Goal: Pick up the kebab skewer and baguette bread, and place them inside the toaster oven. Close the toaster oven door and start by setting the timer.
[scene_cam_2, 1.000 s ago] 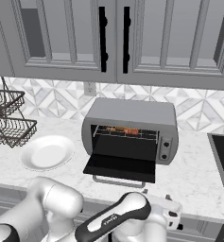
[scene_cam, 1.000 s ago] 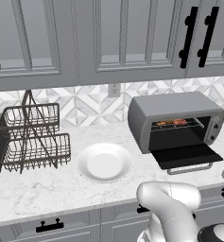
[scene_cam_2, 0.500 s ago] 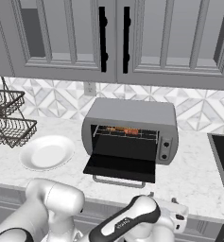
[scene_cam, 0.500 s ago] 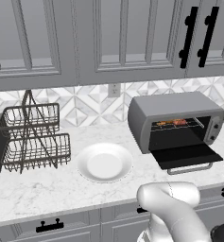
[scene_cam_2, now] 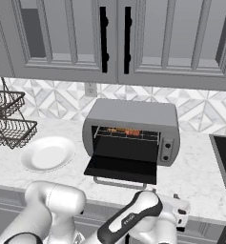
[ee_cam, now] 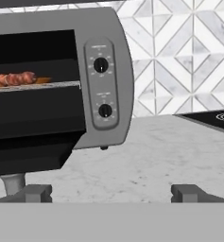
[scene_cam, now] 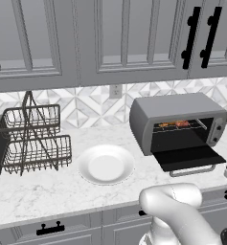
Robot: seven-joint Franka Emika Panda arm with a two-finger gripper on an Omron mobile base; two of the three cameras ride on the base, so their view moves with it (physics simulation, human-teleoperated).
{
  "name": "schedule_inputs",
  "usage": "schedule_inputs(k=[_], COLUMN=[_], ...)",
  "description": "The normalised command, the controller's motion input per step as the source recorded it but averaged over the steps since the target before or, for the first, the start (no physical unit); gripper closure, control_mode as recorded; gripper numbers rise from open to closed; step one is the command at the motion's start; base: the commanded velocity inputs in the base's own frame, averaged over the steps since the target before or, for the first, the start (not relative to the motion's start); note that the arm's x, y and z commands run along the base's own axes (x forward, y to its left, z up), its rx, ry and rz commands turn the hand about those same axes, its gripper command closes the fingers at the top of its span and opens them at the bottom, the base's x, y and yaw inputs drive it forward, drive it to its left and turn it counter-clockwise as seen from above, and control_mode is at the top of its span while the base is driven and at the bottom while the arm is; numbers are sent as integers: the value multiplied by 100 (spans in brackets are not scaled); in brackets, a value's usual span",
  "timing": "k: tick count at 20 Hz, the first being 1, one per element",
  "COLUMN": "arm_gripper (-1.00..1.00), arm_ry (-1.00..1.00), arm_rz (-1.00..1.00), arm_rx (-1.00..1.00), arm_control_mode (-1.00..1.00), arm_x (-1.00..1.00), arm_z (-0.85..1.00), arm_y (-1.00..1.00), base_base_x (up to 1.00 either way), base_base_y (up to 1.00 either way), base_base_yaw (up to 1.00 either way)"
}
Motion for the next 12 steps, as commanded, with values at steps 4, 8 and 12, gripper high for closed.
schedule_inputs(k=[4, 8, 12], arm_gripper=[-100, -100, -100], arm_ry=[1, 1, 0], arm_rz=[0, 0, 0], arm_rx=[0, 0, 0], arm_control_mode=[-100, -100, -100], arm_x=[21, 14, 28], arm_z=[-16, -5, 0], arm_y=[10, 25, 7], base_base_x=[0, 0, 0], base_base_y=[0, 0, 0], base_base_yaw=[0, 0, 0])
